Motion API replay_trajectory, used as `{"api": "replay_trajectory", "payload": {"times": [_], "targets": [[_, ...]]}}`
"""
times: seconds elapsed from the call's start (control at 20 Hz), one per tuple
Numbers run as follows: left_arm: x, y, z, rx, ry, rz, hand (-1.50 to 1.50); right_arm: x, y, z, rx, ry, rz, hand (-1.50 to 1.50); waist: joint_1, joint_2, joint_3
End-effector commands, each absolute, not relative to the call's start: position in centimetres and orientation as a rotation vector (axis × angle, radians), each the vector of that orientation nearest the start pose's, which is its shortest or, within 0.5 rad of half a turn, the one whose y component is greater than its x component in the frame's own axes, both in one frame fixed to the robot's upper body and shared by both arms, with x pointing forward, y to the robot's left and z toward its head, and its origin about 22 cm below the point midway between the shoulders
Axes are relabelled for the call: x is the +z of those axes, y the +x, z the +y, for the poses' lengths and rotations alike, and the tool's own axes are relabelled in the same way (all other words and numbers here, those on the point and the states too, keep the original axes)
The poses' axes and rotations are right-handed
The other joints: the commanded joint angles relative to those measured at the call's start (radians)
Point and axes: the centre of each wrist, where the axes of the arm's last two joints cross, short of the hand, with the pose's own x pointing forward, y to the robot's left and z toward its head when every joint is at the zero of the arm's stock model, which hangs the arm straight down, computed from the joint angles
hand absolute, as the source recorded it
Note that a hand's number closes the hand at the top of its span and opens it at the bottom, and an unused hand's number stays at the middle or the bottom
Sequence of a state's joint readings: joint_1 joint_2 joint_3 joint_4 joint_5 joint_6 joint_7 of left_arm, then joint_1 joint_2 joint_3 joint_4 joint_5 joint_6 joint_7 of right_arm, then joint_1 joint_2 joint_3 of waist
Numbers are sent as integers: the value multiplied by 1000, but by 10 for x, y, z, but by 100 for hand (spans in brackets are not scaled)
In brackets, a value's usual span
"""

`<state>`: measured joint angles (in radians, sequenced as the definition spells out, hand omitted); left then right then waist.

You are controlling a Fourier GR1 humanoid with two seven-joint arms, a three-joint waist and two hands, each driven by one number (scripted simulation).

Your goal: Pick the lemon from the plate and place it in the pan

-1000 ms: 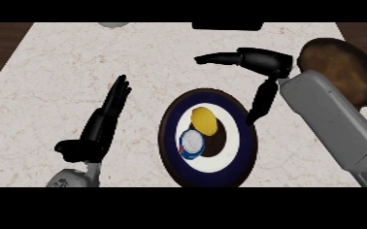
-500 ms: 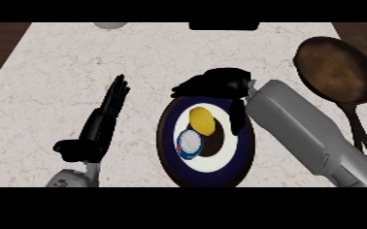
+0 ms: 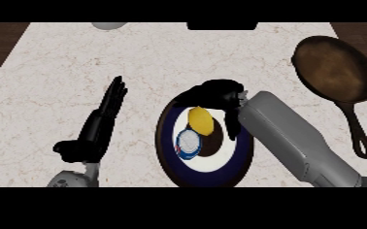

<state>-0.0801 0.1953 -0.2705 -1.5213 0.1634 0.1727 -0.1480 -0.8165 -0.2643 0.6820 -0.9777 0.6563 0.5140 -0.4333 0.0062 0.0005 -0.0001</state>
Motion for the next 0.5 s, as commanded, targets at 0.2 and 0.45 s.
{"api": "replay_trajectory", "payload": {"times": [0.2,0.45], "targets": [[17,250,229,-145,-59,-1692,0,54,363,-114,1997,110,-1383,-150,-4,-2,0],[16,252,201,-128,-59,-1695,0,37,366,-109,2001,136,-1365,-150,-3,-1,0]]}}
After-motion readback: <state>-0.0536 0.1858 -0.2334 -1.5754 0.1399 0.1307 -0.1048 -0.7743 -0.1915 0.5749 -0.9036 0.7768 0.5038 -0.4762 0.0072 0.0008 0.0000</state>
